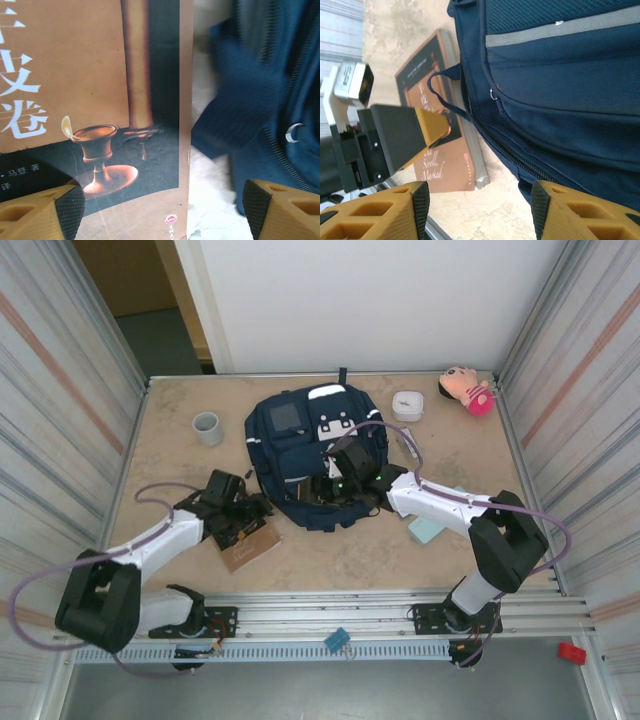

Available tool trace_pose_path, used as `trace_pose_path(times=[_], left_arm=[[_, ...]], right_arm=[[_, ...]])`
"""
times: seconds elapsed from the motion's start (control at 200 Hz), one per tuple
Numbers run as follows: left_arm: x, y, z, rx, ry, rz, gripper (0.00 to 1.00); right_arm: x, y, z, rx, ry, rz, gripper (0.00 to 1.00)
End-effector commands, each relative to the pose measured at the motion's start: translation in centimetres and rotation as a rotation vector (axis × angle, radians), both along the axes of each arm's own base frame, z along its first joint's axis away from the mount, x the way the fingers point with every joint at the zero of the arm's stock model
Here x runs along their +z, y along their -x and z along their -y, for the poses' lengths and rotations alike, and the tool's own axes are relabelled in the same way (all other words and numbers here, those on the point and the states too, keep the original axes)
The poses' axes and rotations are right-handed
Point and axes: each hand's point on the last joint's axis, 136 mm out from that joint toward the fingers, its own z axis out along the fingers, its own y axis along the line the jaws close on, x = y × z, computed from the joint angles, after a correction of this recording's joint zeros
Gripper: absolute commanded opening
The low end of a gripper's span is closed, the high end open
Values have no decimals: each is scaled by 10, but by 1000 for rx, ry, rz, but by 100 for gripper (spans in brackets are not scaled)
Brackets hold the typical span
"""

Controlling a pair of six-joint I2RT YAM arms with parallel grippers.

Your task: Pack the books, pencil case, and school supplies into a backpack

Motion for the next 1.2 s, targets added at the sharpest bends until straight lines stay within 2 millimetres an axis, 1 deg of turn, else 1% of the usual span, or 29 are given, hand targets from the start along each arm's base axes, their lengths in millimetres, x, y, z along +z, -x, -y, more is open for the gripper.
trace_pose_path(times=[0.0, 0.07, 0.16, 0.215, 0.281, 0.356, 0.456, 0.566, 0.581, 0.586, 0.601, 0.712, 0.752, 0.822, 0.967, 1.102, 1.193], left_arm=[[2, -1, 14, -44, 17, -12, 86], [25, -2, 13, -36, 23, 15, 86], [52, 2, 2, -8, 22, 50, 86], [62, 6, -9, 18, 36, 58, 85], [66, 12, -21, 36, 67, 56, 82], [60, 21, -36, 57, 87, 33, 78], [51, 33, -50, 74, 106, 6, 75], [40, 43, -63, 100, 110, -4, 74], [38, 44, -65, 105, 117, -4, 74], [38, 44, -65, 106, 119, -3, 74], [37, 44, -66, 109, 126, 0, 74], [27, 52, -77, 126, 110, -6, 72], [24, 54, -80, 128, 94, -6, 72], [20, 53, -80, 129, 99, 4, 72], [6, 56, -81, 135, 89, -41, 71], [-7, 58, -81, 129, 81, -85, 71], [-13, 56, -80, 120, 85, -86, 71]], right_arm=[[5, 1, 1, -6, 6, 17, 57], [7, 3, 2, 6, 34, 36, 56], [8, 9, -4, 46, 66, 56, 56], [9, 15, -13, 87, 79, 71, 55], [6, 23, -26, 139, 97, 69, 54], [0, 31, -42, 192, 110, 59, 52], [-11, 40, -62, 250, 144, 54, 52], [-33, 48, -78, 322, 245, 56, 53], [-38, 49, -80, 329, 261, 55, 53], [-42, 50, -80, 332, 270, 50, 53], [-45, 51, -82, 338, 282, 51, 53], [-65, 50, -95, 359, 328, 40, 53], [-73, 49, -96, 358, 352, 25, 53], [-83, 48, -95, 351, 409, 17, 53], [-102, 45, -79, 324, 529, -3, 52], [-118, 42, -69, 291, 549, -54, 47], [-126, 42, -66, 278, 529, -91, 45]])
